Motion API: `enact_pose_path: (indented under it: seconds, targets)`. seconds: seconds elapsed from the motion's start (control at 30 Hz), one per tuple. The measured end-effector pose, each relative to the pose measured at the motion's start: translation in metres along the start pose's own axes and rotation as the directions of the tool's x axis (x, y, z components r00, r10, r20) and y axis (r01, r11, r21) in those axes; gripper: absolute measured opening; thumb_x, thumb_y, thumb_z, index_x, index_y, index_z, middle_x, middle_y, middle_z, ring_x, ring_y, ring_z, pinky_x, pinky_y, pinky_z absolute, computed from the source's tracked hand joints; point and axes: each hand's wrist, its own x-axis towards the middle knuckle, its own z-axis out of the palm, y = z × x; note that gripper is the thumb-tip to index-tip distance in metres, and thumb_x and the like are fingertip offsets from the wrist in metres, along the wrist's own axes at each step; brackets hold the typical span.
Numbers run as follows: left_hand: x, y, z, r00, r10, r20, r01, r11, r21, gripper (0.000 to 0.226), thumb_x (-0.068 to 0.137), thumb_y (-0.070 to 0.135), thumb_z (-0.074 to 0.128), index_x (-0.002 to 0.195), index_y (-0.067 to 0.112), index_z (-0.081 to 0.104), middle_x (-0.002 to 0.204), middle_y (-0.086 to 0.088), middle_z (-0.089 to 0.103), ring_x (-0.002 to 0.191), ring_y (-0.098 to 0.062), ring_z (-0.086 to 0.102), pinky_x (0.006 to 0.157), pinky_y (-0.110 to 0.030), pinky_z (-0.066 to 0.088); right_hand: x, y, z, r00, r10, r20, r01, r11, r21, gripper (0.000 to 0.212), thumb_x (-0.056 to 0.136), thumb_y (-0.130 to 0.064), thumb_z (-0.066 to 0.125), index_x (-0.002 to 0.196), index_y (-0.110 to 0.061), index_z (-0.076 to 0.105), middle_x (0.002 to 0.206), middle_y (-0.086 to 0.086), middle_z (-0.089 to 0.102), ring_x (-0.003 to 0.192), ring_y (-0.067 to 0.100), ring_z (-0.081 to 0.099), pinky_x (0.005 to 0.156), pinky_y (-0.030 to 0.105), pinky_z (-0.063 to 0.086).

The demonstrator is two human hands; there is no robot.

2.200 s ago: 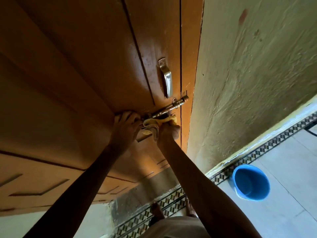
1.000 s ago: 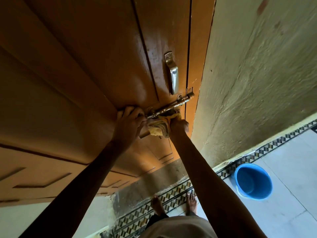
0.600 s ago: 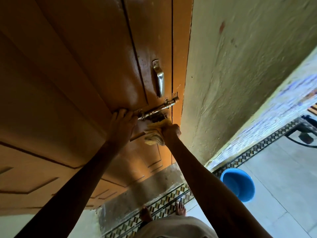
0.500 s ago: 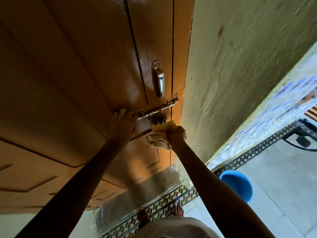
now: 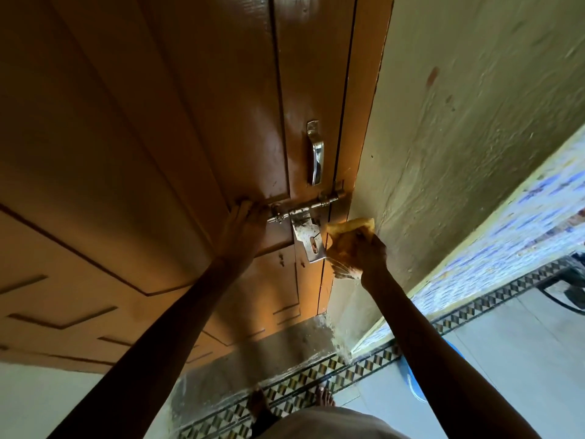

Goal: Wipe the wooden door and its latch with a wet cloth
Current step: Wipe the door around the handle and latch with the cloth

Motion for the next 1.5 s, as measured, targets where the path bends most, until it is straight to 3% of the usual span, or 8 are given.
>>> enact_pose_path:
  seconds: [0.13,0.3,0.37,0.53,0.7,1.0,1.27,1.5]
  targets:
    - [0.0,0.0,0.0,1.0,-0.005,-0.026,0.003,0.999,-0.049,0.033,0.084,0.011,0.064,0.117,0.01,0.066,0.113,-0.01,0.07,0.109,-0.032,0.056,0.093,-0.045,0.05,0.013,-0.012,0.016,0.905,0.084,0.418,-0.092,0.996,0.0,0.046,0.097,-0.04,0.052,0.131,-0.009,0.053,0.118,0.016,0.064,0.119,0.038,0.057,0.094,0.041,0.049]
    - [-0.002,0.009,-0.013,0.998,-0.049,-0.026,0.045,0.991,-0.126,0.046,0.082,0.009,0.031,0.111,0.007,0.067,0.109,-0.013,0.069,0.107,-0.036,0.056,0.089,-0.047,0.051,0.037,-0.025,0.011,0.783,0.249,0.57,-0.38,0.917,0.122,0.062,0.098,-0.057,0.032,0.132,-0.011,0.055,0.12,0.016,0.07,0.105,0.034,0.069,0.088,0.05,0.056]
    - [-0.002,0.009,-0.014,0.998,-0.047,-0.04,0.042,0.991,-0.125,0.044,0.08,0.009,0.038,0.113,0.006,0.066,0.111,-0.014,0.068,0.11,-0.036,0.055,0.092,-0.048,0.05,0.037,-0.023,0.015,0.739,0.291,0.608,-0.431,0.897,0.095,0.063,0.099,-0.058,0.032,0.139,-0.014,0.051,0.129,0.018,0.064,0.114,0.036,0.065,0.096,0.053,0.051]
    - [-0.001,0.01,-0.016,0.998,-0.06,-0.001,0.06,0.99,-0.124,0.042,0.077,0.012,0.045,0.112,0.006,0.069,0.11,-0.011,0.07,0.11,-0.035,0.055,0.094,-0.045,0.049,0.026,-0.02,0.029,0.701,0.287,0.653,-0.458,0.883,0.103,0.06,0.099,-0.058,0.037,0.145,-0.021,0.047,0.149,0.016,0.046,0.137,0.038,0.042,0.115,0.061,0.024]
    - [0.0,0.01,-0.023,0.998,-0.045,0.033,0.049,0.992,-0.117,0.052,0.078,0.024,0.034,0.11,0.007,0.072,0.104,-0.01,0.072,0.105,-0.036,0.058,0.091,-0.044,0.048,0.028,-0.01,0.039,0.636,0.272,0.722,-0.525,0.839,0.146,0.062,0.097,-0.063,0.032,0.126,-0.02,0.066,0.133,0.015,0.062,0.122,0.036,0.059,0.103,0.055,0.045]
    - [0.0,0.008,-0.011,0.998,-0.058,0.03,0.06,0.997,-0.047,0.034,0.082,0.015,0.051,0.108,0.014,0.072,0.102,-0.005,0.072,0.102,-0.033,0.054,0.091,-0.046,0.047,0.026,-0.02,0.035,0.613,0.212,0.761,-0.244,0.967,-0.073,0.081,0.075,-0.043,0.078,0.141,-0.006,0.048,0.145,0.024,0.048,0.132,0.042,0.048,0.111,0.06,0.033]
    - [0.001,0.007,-0.011,0.998,-0.064,0.008,0.064,0.994,-0.085,0.042,0.082,0.014,0.038,0.103,0.015,0.073,0.099,-0.004,0.072,0.102,-0.034,0.052,0.089,-0.044,0.046,-0.009,-0.005,-0.008,0.602,0.315,0.734,-0.389,0.918,-0.075,0.037,0.102,-0.024,0.043,0.134,-0.009,0.056,0.12,0.011,0.07,0.105,0.028,0.07,0.084,0.04,0.058]
    - [0.004,0.008,-0.017,0.996,-0.068,0.058,0.074,0.991,-0.115,0.054,0.082,0.016,0.025,0.103,0.012,0.074,0.097,-0.006,0.073,0.103,-0.035,0.055,0.089,-0.045,0.047,0.027,-0.049,0.045,0.677,0.334,0.656,-0.202,0.941,-0.271,0.016,0.096,-0.019,0.057,0.107,-0.009,0.063,0.109,0.012,0.067,0.098,0.03,0.065,0.093,0.043,0.05]
